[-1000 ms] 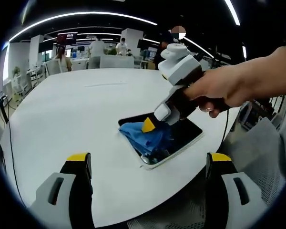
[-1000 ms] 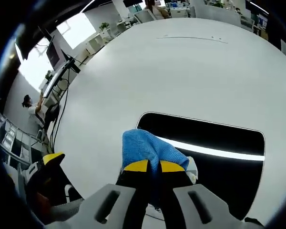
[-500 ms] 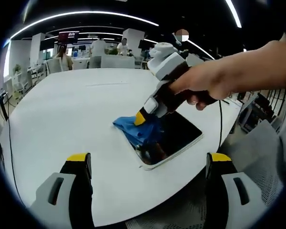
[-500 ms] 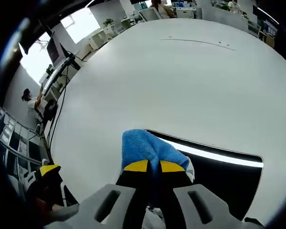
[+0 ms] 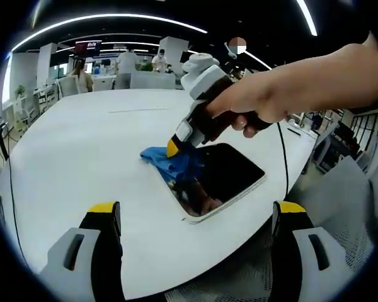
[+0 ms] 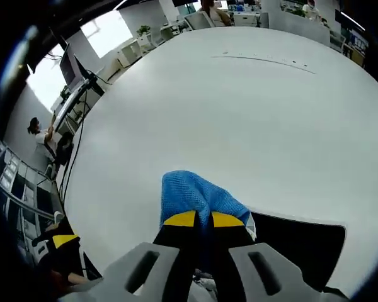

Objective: Wipe the mirror surface with the cleaning cloth until all visible marks leave the cleaned area.

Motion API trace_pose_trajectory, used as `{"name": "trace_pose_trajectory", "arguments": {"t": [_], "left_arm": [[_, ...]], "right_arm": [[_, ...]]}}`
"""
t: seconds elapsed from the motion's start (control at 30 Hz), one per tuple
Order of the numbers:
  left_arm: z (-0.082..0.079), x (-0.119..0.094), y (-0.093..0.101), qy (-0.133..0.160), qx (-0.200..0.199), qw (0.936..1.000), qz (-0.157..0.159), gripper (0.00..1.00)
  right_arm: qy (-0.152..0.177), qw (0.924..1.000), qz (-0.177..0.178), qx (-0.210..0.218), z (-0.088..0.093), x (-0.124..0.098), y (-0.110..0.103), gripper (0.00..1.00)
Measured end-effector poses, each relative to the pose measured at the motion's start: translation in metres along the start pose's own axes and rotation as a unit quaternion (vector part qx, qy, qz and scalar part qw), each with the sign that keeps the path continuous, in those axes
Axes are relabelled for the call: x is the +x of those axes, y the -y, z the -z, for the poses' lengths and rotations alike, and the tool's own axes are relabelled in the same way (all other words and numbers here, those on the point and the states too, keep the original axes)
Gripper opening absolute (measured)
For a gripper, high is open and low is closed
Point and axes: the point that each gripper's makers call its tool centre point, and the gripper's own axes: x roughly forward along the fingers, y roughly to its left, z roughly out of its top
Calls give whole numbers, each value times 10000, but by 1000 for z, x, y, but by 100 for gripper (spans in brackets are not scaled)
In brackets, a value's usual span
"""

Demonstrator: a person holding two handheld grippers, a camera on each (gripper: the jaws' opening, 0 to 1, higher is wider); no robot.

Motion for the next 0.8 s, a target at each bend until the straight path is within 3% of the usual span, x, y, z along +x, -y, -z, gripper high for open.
{"name": "trace_pose_trajectory", "arguments": {"t": [0.5, 0.8], "left_arm": [[-1, 0, -1, -9, 4, 10000, -38, 99], [0, 0, -2, -9, 19, 10000, -48, 99]], "right_arm": [[18, 10000, -45, -54, 2, -2, 5, 2], [26, 10000, 21, -11, 4, -3, 22, 2]]}}
